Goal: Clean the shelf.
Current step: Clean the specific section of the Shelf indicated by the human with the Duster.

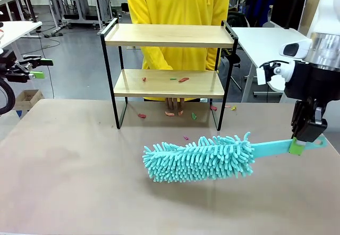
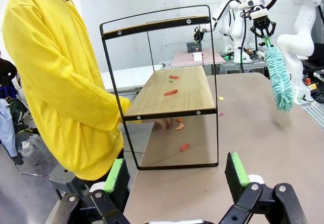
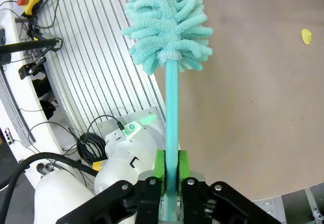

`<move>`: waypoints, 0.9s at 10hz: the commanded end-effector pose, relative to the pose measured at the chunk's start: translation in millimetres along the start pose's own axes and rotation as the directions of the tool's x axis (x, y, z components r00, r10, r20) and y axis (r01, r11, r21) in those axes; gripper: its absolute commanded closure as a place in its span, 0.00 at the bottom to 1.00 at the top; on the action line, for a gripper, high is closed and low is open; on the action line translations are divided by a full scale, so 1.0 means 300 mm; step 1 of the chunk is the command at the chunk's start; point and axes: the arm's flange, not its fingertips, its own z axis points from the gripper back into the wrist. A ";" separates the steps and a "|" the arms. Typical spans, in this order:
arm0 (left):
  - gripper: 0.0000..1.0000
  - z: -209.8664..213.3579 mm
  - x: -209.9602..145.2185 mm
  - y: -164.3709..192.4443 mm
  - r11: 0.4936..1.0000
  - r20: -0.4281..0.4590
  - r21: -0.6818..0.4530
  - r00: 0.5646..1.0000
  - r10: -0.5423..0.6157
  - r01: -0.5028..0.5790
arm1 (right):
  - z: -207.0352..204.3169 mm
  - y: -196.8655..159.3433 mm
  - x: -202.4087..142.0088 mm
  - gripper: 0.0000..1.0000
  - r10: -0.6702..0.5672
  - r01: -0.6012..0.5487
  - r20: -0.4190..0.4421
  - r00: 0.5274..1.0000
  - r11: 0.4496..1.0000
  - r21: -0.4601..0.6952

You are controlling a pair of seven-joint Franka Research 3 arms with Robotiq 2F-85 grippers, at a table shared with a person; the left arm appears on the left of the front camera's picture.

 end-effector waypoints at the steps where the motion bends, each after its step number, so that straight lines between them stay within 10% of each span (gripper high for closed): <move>1: 0.00 -0.002 0.006 -0.002 1.000 0.000 -0.002 1.000 -0.001 0.001 | 0.005 0.001 0.010 0.87 -0.009 0.010 0.012 1.000 1.000 -0.008; 9: 0.00 -0.002 0.006 -0.002 1.000 0.000 -0.002 1.000 -0.001 0.001 | 0.005 0.001 0.010 0.87 -0.009 0.010 0.012 1.000 1.000 -0.008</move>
